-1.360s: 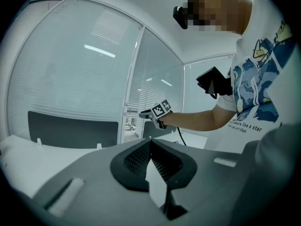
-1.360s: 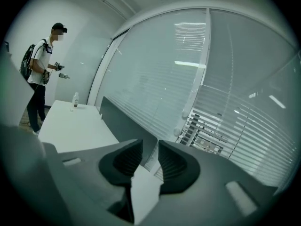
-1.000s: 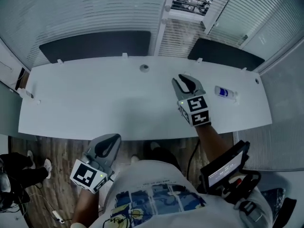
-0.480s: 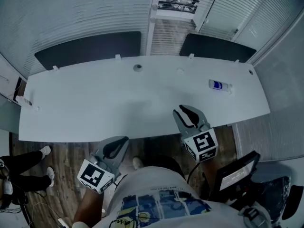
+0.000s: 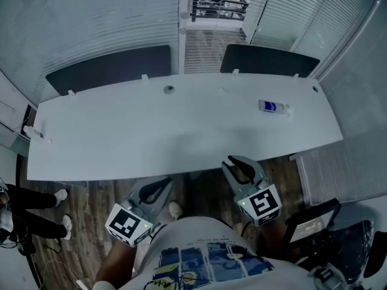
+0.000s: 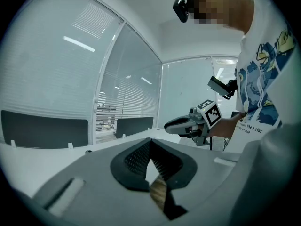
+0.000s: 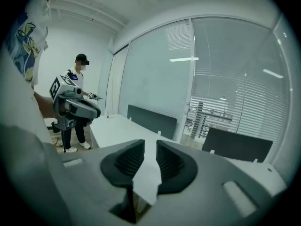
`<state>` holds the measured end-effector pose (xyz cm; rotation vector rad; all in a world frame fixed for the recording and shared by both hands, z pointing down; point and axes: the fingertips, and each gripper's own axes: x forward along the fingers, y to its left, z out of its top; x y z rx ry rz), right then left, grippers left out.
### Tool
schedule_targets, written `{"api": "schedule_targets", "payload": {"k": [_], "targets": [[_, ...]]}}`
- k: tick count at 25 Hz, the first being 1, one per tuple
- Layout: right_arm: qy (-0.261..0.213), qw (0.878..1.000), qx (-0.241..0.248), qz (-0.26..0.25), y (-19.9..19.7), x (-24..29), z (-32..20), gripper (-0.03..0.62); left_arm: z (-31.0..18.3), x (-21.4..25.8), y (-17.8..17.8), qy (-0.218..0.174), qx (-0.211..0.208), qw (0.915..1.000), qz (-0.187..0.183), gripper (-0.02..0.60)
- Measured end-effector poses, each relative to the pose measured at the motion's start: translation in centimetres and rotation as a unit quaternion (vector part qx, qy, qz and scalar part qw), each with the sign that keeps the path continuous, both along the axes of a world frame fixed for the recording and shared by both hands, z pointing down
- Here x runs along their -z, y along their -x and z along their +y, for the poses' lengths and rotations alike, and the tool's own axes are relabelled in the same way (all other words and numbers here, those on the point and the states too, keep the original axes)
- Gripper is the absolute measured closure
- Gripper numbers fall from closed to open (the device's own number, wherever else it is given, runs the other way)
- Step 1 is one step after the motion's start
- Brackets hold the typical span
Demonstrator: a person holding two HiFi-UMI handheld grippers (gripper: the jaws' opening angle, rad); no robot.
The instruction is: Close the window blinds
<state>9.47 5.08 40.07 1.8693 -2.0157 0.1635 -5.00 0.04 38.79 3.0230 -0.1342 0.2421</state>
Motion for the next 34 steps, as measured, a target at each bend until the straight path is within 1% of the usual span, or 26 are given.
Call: {"api": "schedule_targets", "payload": {"k": [3, 7, 11, 14, 18, 22, 26, 34], "targets": [[0.0, 1.0, -0.001, -0.003, -0.6, 0.1, 2.6, 0.519, 2.2, 0.5, -1.0, -0.005, -0.008, 1.0, -0.001, 0.575], [-0.002, 1.0, -0.003, -0.003, -1.1, 0.4, 5.6, 0.547, 4.7, 0.5, -1.5, -0.006, -0.008, 0.9999, -0.008, 0.575], [-0.005, 1.0, -0.003, -0.004, -1.3, 0.2, 8.7, 0.59, 7.6, 0.6, -1.6, -0.005, -0.01, 0.9998, -0.015, 0.575], [0.002, 1.0, 0.005, -0.001, -0.9, 0.1, 10.5, 0.591, 9.7, 0.5, -1.4, -0.004, -0.008, 0.9998, -0.018, 0.575], [0.005, 1.0, 0.013, -0.006, -0.3, -0.5, 12.9, 0.591, 12.2, -0.2, -0.6, -0.003, -0.002, 0.9996, -0.029, 0.575], [-0.003, 1.0, 0.014, -0.011, 0.2, -0.3, 14.9, 0.591, 14.2, -0.2, 0.1, -0.006, 0.004, 0.9997, -0.025, 0.575], [-0.002, 1.0, 0.018, -0.018, 1.0, -0.8, 16.8, 0.591, 16.0, -0.4, 1.0, 0.0, 0.012, 0.9995, -0.03, 0.575], [-0.005, 1.0, 0.024, -0.02, 1.5, -0.7, 19.7, 0.591, 19.2, -0.8, 1.2, 0.001, 0.018, 0.9993, -0.032, 0.575]]}}
